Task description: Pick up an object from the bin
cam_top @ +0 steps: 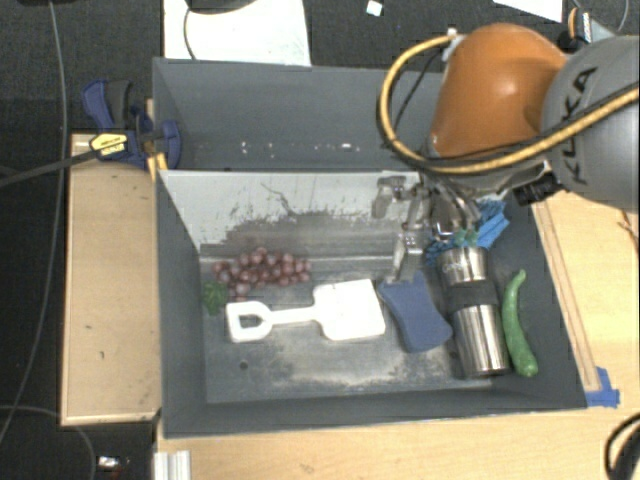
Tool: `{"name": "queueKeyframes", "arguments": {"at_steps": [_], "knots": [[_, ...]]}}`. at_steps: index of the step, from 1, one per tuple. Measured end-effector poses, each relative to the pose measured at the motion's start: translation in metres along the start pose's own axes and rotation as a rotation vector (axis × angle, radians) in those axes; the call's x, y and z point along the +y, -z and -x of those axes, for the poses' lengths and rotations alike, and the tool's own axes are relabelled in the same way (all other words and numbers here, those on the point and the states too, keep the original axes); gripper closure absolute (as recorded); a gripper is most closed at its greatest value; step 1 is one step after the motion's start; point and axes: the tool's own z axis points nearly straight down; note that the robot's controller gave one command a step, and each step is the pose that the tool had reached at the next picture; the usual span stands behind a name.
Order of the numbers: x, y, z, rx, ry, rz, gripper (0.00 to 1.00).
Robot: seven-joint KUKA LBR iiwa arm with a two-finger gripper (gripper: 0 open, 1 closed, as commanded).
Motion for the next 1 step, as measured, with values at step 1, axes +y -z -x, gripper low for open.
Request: {"name": "queueKeyframes", "arguments": {"at_steps": [1], "knots": [[-0.0003,0.0050,0.0012,-0.009,-0.002,0.000,0.00]]}}
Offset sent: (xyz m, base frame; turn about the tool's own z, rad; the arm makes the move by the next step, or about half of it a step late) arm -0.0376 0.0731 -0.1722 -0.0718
